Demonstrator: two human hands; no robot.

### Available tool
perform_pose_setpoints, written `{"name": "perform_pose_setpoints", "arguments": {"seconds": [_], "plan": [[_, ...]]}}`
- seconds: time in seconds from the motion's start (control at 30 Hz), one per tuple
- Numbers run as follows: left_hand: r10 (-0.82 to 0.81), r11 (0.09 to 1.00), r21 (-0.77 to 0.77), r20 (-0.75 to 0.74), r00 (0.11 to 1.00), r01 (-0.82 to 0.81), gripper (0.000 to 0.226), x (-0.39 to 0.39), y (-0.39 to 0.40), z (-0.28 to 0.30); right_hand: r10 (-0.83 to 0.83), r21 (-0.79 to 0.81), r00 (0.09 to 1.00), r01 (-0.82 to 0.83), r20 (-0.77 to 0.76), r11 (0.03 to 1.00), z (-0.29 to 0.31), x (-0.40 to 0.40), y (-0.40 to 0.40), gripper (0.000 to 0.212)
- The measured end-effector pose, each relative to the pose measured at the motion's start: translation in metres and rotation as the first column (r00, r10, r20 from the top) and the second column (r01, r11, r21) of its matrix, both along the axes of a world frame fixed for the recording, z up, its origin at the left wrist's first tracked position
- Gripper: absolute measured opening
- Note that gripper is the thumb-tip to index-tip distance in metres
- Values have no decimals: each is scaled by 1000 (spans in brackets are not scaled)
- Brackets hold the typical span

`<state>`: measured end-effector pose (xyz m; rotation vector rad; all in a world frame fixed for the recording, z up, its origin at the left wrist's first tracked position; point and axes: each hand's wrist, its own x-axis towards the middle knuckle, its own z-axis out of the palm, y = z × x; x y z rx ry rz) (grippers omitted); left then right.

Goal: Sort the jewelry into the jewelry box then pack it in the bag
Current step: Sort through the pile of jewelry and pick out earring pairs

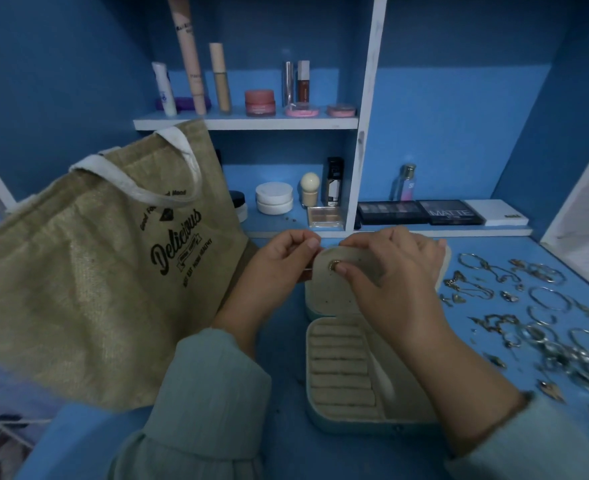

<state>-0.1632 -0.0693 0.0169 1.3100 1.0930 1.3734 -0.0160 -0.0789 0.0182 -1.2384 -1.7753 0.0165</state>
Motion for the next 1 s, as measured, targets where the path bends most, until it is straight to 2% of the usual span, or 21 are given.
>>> {"name": "perform_pose_setpoints", "arguments": {"seconds": [0.2,0.43,0.57,0.77,1.0], "plan": [[-25,999,-33,-27,999,24,18,3,-3,-2,-22,84,1000,22,-9,996,-6,-2,-3,23],[-181,954,-200,208,961,223,23,8,-3,-3,-4,94,1000,5,-11,996,-9,0,-5,22],[-235,936,-198,264,935,291,28,10,-4,-4,10,104,1000,-7,-27,995,-12,1,-9,19],[-321,909,-170,295,900,380,26,8,-3,-7,14,161,1000,-13,0,987,-17,6,-20,19],[-390,898,-128,207,897,420,24,6,-7,-9,-52,223,996,34,73,974,-20,9,-31,21]]}}
